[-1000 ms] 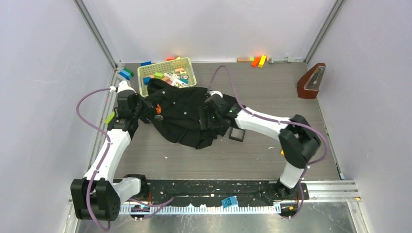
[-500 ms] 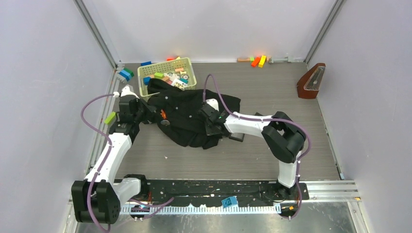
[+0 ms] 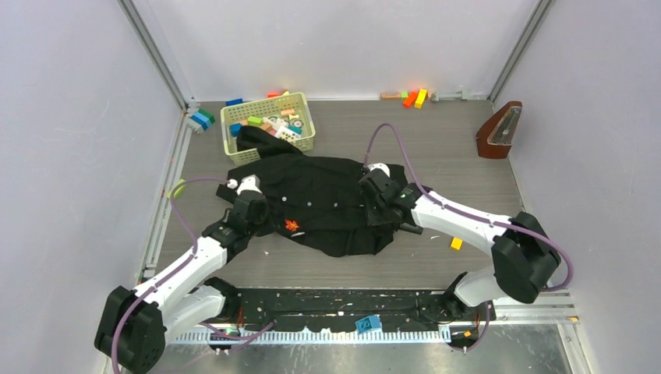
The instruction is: Remove the brooch from the garment
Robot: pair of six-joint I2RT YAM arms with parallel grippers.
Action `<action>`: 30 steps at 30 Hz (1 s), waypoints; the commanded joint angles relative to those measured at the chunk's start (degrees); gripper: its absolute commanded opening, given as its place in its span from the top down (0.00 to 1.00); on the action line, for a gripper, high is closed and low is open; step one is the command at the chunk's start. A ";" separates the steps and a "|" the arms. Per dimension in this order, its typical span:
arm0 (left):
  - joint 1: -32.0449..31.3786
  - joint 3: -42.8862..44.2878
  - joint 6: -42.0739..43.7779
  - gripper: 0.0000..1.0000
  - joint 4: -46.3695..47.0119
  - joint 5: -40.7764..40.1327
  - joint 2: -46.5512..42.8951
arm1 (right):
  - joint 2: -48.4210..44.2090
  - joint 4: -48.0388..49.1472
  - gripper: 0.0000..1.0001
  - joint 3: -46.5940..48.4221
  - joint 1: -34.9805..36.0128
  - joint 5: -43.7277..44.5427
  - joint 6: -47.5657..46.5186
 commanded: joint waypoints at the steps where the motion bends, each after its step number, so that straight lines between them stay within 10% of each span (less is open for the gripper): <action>1: 2.24 0.17 0.11 1.00 0.22 -3.76 1.98 | -5.47 -1.51 0.58 1.57 1.26 -10.37 -3.85; 4: 5.04 1.76 0.88 0.95 -0.45 -1.51 5.15 | -6.54 -2.15 0.25 3.57 3.70 -11.23 -4.86; 7: 6.43 3.99 2.51 0.85 -1.82 -1.51 7.36 | -5.07 -3.04 0.20 7.41 6.66 -9.05 -4.34; 30: 14.12 17.27 8.81 1.00 -2.23 2.31 23.75 | 18.70 16.35 0.52 10.48 15.49 -16.56 -3.20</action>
